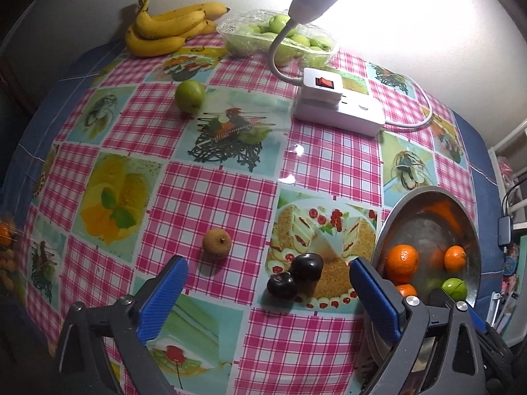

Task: Organize fruits
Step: 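Withdraw both tools from the bowl toward the remaining cherries and kiwi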

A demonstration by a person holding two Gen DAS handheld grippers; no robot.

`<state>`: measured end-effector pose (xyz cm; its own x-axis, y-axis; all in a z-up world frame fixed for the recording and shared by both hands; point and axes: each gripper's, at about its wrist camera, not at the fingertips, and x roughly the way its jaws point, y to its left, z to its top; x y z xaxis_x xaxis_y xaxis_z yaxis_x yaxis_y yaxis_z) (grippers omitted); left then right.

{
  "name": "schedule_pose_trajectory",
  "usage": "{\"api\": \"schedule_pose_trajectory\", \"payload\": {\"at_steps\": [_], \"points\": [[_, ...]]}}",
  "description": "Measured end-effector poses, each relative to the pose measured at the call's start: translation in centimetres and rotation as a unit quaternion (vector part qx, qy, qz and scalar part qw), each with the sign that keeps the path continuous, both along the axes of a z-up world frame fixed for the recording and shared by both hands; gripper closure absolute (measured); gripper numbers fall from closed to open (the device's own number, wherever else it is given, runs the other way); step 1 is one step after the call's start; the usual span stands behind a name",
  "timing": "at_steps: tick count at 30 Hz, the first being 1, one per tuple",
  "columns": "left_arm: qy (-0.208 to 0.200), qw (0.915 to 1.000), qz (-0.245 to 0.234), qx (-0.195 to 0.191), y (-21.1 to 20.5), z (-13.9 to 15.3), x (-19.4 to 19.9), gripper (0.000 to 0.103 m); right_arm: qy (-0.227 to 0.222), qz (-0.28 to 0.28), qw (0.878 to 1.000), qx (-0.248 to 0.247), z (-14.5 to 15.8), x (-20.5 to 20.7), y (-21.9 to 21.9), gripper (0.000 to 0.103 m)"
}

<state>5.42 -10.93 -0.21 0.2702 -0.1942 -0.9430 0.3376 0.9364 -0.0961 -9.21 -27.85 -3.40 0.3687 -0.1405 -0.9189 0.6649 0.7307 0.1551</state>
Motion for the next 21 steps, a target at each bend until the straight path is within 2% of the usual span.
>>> {"api": "schedule_pose_trajectory", "payload": {"at_steps": [4, 8, 13, 21], "points": [[-0.006, 1.0000, 0.006, 0.003, 0.2, 0.0, 0.1, 0.000, 0.001, 0.003, 1.000, -0.002, -0.1, 0.1, 0.0, 0.015], [-0.006, 0.9999, 0.013, 0.003, 0.6, 0.0, 0.4, 0.000, 0.000, 0.004, 1.000, -0.004, -0.1, 0.2, 0.1, 0.015], [-0.006, 0.9998, 0.019, -0.003, 1.0, 0.1, 0.7, 0.000, -0.004, 0.005, 1.000, -0.006, -0.1, 0.2, 0.2, 0.002], [-0.014, 0.9991, 0.041, -0.005, 2.6, 0.4, 1.7, 0.000, -0.026, 0.017, 0.999, -0.023, 0.7, 0.5, 0.7, 0.002]]}}
